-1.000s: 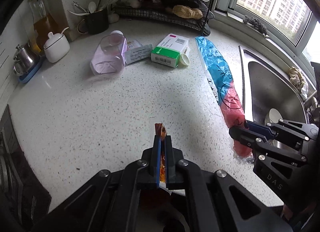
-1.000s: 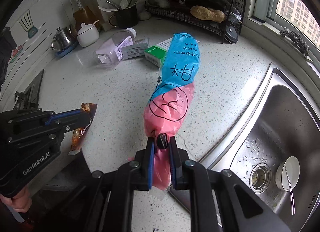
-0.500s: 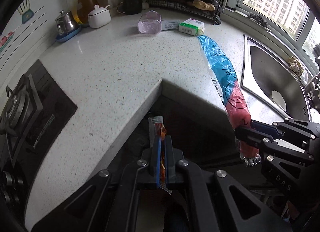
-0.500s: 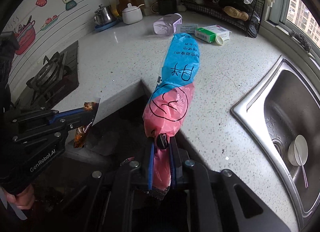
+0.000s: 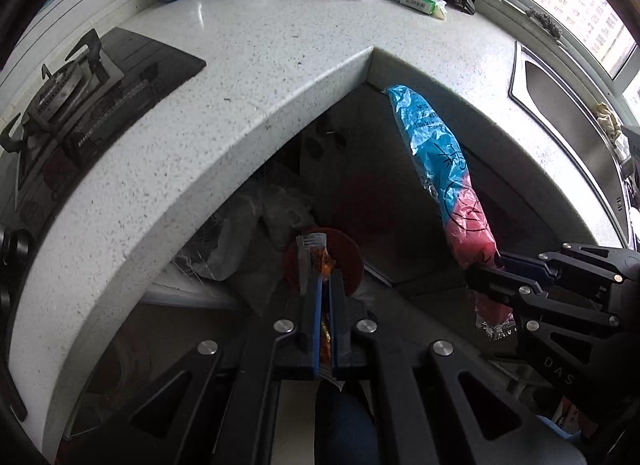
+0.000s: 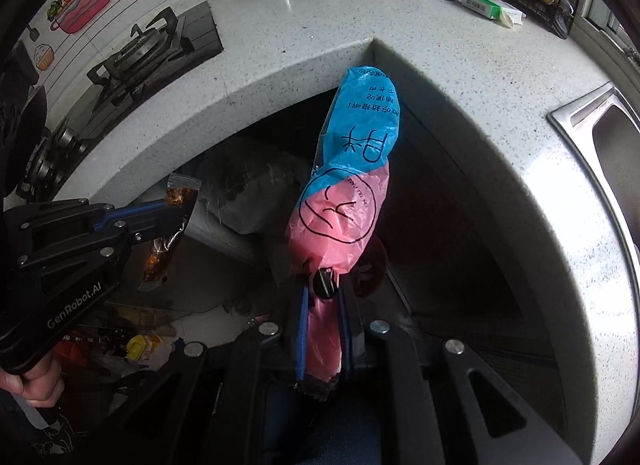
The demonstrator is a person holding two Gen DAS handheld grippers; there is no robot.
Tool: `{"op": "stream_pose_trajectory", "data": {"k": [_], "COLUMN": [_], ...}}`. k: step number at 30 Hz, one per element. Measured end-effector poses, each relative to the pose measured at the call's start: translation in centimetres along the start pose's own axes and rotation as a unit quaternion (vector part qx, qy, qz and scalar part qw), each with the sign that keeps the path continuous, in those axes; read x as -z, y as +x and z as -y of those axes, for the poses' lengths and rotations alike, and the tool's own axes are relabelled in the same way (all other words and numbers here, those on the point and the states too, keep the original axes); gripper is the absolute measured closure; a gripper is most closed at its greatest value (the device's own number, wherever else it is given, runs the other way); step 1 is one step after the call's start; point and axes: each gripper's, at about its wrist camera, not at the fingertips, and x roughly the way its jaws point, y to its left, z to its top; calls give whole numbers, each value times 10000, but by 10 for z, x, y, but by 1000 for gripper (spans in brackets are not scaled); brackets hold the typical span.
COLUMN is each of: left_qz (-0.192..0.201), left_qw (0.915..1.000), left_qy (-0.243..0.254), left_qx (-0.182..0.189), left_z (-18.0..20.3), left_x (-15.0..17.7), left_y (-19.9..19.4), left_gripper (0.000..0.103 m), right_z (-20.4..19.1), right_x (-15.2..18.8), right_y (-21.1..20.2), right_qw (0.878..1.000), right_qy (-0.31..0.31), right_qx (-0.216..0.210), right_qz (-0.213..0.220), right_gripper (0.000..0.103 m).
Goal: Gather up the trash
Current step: 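Carry the sauce sachet and plastic bag down to the red bin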
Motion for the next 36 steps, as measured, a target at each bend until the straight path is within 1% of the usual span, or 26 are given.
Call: {"op": "stream_pose_trajectory", "data": {"k": [5,7,10,12,13,16,19,22,25,28,30,31,32,33,34,36], "left_qz": [-196,-276,-293,-276,-270,-303,-296,-383,-444,-567,-602,-621,-648,-664,-645,-556], "left_qw": [9997,9996,9995,9996,9996,9995,9994,9991,9987,9980,9979,9979,9978,9977,9979,9984], "left_qy": [-88,-74,-119,-83,-56,-101,-169,-160,-145,-170,-163,-148,-129,-101,-68,18], "left_qx": [84,76,27,-57,-110,-11,88,117,198,232,163,142,110,87,28,-77], "left_z": [3,6,9,12,12,11,10,9,7,5,4,4,5,6,7,9], "left_x": [13,15,21,27,30,35,36,33,28,23,21,21,21,21,21,22], "left_y": [38,61,93,117,129,168,205,243,273,298,309,313,316,318,319,317], "left_gripper": [101,101,101,101,101,101,101,101,101,101,100,95,84,79,75,75], "right_z": [14,23,37,46,47,60,69,78,88,94,95,95,96,99,98,100], "right_x": [4,7,10,13,20,27,35,34,31,40,42,47,47,51,51,50], "right_y": [42,65,103,127,138,175,207,243,269,282,290,288,292,290,291,288], "right_qw": [9996,9993,9986,9982,9981,9974,9972,9970,9973,9973,9973,9971,9969,9968,9966,9965], "right_qy": [-88,-74,-91,-147,-159,-165,-144,-86,35,121,168,190,219,241,256,248], "right_qx": [-87,-116,-127,-120,-108,-38,-67,-23,-29,-44,-29,-33,-33,-45,-56,-62], "right_qz": [-235,-345,-509,-565,-588,-698,-736,-767,-738,-719,-719,-733,-750,-759,-776,-800], "right_gripper": [91,91,91,91,91,91,91,91,91,91,91,91,91,91,91,91]}}
